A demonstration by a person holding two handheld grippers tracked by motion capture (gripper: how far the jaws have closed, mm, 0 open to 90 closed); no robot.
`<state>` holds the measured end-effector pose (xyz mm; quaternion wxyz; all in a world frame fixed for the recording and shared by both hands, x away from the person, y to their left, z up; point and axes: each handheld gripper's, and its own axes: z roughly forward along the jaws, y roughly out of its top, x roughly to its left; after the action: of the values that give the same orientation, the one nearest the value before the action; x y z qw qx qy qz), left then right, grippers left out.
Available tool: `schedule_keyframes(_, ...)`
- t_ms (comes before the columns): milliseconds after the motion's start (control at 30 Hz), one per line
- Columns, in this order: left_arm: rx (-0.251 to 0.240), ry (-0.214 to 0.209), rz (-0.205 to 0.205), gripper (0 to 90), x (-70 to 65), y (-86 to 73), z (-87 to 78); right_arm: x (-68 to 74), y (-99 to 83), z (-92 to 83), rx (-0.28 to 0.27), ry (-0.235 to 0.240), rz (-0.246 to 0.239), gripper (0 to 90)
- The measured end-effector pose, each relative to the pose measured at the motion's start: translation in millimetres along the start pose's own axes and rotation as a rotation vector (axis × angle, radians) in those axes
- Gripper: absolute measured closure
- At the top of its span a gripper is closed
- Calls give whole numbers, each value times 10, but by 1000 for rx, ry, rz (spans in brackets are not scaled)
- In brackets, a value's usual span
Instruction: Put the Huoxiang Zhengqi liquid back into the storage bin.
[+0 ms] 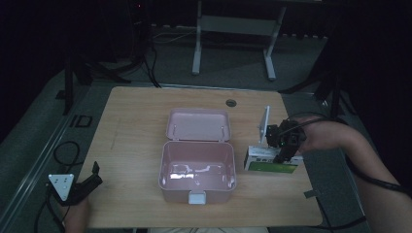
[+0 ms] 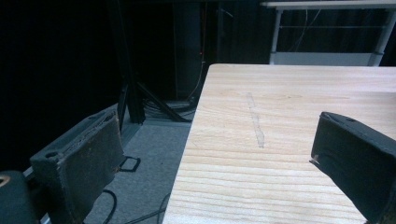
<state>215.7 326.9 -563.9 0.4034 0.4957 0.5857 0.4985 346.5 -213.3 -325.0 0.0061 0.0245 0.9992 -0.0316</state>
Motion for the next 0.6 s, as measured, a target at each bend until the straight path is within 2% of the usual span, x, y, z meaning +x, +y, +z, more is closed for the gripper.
schedule_keyframes(200,-2,-2,-3,24,3,-1,-2,36,123,-246,-19,0,-10,618)
schedule_keyframes(300,-2,-2,-4,24,5,-1,-4,57,215,-332,-31,-15,-22,618)
schedule_keyframes(500,-1,-4,-4,24,7,-1,-4,92,430,-373,-37,2,-57,618)
schedule_keyframes(600,-2,-4,-4,24,7,-1,-4,122,577,-372,-42,-8,-79,618)
